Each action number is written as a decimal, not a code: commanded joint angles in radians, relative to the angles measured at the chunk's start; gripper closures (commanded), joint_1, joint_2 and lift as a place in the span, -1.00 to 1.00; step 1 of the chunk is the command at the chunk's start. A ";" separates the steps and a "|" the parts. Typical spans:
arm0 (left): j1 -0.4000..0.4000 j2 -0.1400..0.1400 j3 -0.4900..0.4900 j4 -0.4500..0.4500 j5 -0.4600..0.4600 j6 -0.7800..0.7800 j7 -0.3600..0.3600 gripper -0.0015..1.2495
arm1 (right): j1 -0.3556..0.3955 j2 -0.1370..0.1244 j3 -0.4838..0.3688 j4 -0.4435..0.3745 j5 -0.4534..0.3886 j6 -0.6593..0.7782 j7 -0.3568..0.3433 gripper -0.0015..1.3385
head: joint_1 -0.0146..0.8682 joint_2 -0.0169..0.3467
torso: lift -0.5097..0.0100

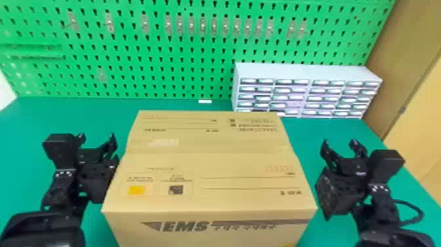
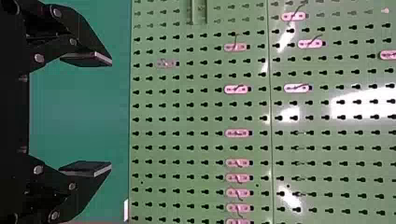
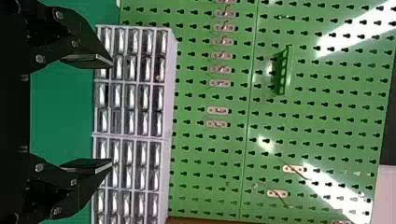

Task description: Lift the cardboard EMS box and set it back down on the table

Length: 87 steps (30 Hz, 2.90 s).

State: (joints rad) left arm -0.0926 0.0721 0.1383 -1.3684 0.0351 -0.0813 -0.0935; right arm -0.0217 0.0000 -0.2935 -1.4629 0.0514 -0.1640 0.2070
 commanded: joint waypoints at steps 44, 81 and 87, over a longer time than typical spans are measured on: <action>0.002 0.000 -0.002 0.000 0.000 0.000 0.000 -0.26 | -0.001 0.001 0.000 0.000 0.041 0.004 0.000 -0.24 | 0.57 -0.98 | 0.69; 0.002 0.000 -0.002 0.002 0.000 0.000 0.000 -0.26 | 0.002 0.001 -0.003 0.000 0.039 0.004 0.000 -0.24 | 0.57 -0.98 | 0.61; 0.002 0.000 -0.003 0.002 0.000 0.000 0.000 -0.26 | 0.002 0.001 -0.004 0.000 0.045 0.004 0.000 -0.24 | 0.57 -0.98 | 0.61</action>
State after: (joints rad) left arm -0.0905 0.0721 0.1360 -1.3667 0.0353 -0.0813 -0.0935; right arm -0.0201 0.0000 -0.2969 -1.4634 0.0926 -0.1595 0.2070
